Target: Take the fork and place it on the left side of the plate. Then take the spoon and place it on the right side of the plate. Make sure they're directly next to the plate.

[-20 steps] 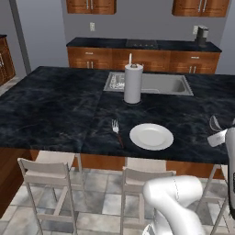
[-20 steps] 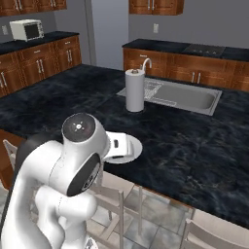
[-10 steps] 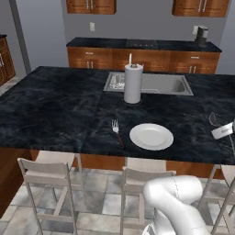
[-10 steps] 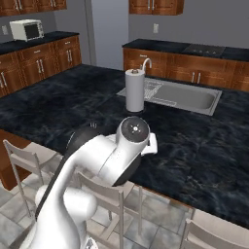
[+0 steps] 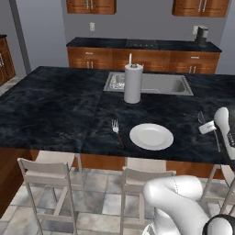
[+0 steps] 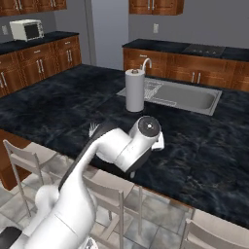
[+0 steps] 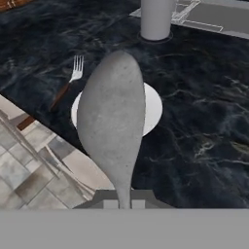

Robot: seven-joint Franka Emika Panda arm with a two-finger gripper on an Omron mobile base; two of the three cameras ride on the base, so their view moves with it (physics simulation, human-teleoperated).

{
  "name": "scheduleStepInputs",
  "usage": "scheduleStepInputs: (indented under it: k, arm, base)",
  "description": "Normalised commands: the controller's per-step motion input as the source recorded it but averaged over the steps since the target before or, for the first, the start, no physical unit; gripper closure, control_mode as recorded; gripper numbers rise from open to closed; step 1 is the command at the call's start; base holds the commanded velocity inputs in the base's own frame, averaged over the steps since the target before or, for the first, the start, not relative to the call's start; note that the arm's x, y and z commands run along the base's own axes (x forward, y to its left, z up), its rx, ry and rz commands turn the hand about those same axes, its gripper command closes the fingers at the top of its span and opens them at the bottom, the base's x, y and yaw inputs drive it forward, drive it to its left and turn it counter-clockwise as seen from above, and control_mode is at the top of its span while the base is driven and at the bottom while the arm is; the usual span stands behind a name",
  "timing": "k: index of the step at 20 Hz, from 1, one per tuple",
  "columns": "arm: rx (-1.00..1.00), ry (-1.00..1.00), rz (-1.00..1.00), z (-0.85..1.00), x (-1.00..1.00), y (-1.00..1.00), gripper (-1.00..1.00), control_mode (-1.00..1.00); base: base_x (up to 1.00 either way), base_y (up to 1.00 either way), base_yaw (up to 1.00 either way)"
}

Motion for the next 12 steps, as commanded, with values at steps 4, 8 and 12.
scheduleStepInputs:
  k: [4,8,12]
  arm:
    - [0.04,0.07,0.0,-0.47,0.76,-0.01,1.0,-1.0]
    - [0.03,0.1,0.0,-0.46,0.64,0.0,1.0,-1.0]
    - [0.04,0.1,0.0,-0.42,0.61,-0.08,1.0,-1.0]
  base:
    - [0.0,0.0,0.0]
    - [0.0,0.0,0.0]
    - [0.0,0.0,0.0]
